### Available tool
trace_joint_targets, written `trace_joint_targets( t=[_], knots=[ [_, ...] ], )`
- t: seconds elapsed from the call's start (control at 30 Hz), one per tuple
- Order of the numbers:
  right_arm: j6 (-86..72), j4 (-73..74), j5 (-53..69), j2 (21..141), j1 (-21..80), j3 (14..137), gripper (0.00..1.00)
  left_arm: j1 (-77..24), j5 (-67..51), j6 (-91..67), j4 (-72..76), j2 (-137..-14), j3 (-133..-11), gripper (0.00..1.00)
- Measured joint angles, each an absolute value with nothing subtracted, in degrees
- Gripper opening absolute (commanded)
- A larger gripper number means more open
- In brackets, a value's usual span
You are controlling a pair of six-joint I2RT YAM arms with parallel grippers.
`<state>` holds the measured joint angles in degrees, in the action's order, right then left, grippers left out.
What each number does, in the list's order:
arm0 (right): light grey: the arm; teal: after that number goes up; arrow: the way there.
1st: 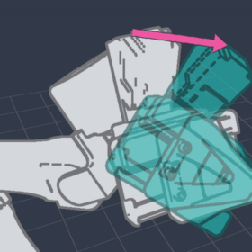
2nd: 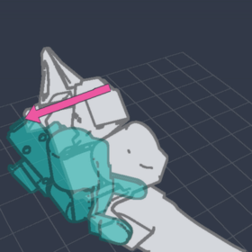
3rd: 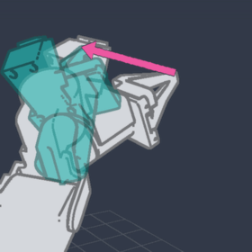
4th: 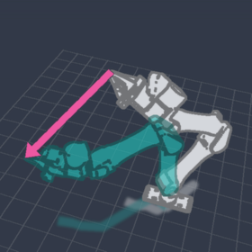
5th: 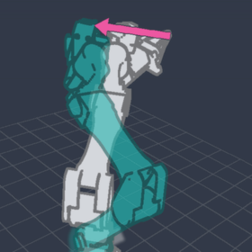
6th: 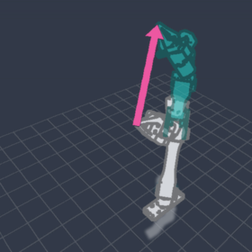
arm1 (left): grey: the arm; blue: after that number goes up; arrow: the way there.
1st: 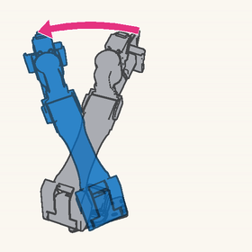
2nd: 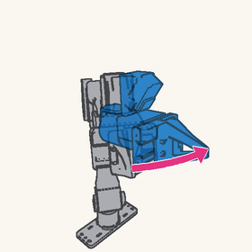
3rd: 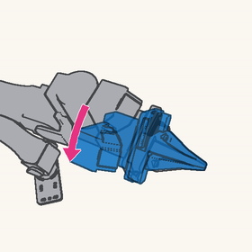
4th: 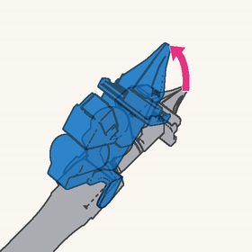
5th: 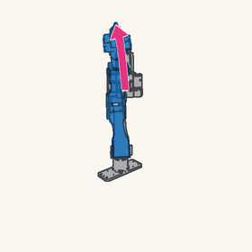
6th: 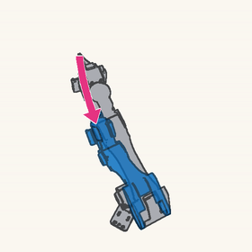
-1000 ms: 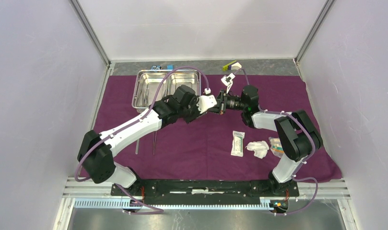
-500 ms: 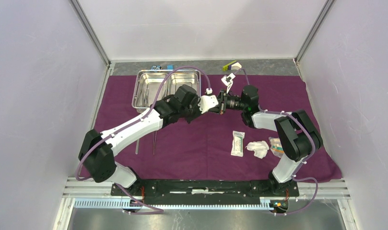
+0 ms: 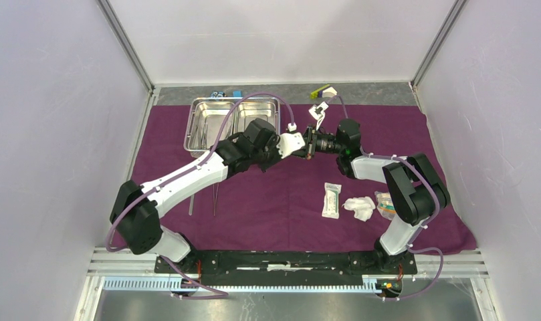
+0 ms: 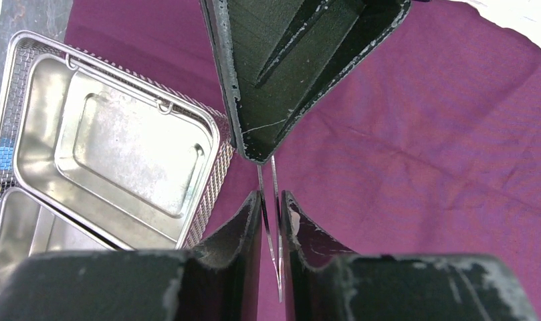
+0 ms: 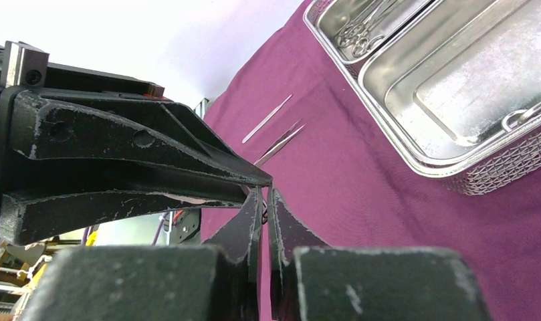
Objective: Open and lay out the surgical kit
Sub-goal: Place the medical item in the surgical kit.
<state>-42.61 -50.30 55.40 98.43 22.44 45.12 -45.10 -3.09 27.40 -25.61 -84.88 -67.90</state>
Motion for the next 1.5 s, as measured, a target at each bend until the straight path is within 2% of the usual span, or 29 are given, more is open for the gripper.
trace_joint_targets(
  t=[0.23, 0.4, 0.7, 0.97, 1.03, 1.13, 1.5],
  knots=[
    [-42.61, -50.28, 55.27, 98.43, 22.37, 45.12, 0.14, -45.12, -1.67, 27.31, -25.58, -85.76, -68.42, 0.15],
    [-42.61, -50.30, 55.31, 98.43, 22.26, 45.10, 0.15, -45.12, -1.37, 27.31, -25.61, -85.76, -68.42, 0.12],
    [-42.54, -50.35, 55.51, 98.43, 21.80, 45.10, 0.20, -45.12, -0.97, 27.29, -25.61, -85.78, -68.42, 0.12],
    [-41.91, -50.35, 55.68, 97.32, 17.19, 44.77, 0.21, -45.12, 1.61, 26.13, -25.65, -85.71, -67.40, 0.12],
    [-41.82, -50.37, 55.64, 97.01, 15.88, 44.51, 0.20, -45.08, 2.66, 24.53, -25.98, -85.49, -66.39, 0.11],
    [-41.45, -50.19, 55.51, 96.79, 14.46, 44.14, 0.21, -44.82, 4.36, 21.08, -27.79, -84.97, -65.14, 0.02],
    [-33.52, -43.00, 54.39, 95.77, 14.31, 44.12, 0.21, -40.82, 7.77, 2.85, -34.37, -80.18, -56.66, 0.02]
  ],
)
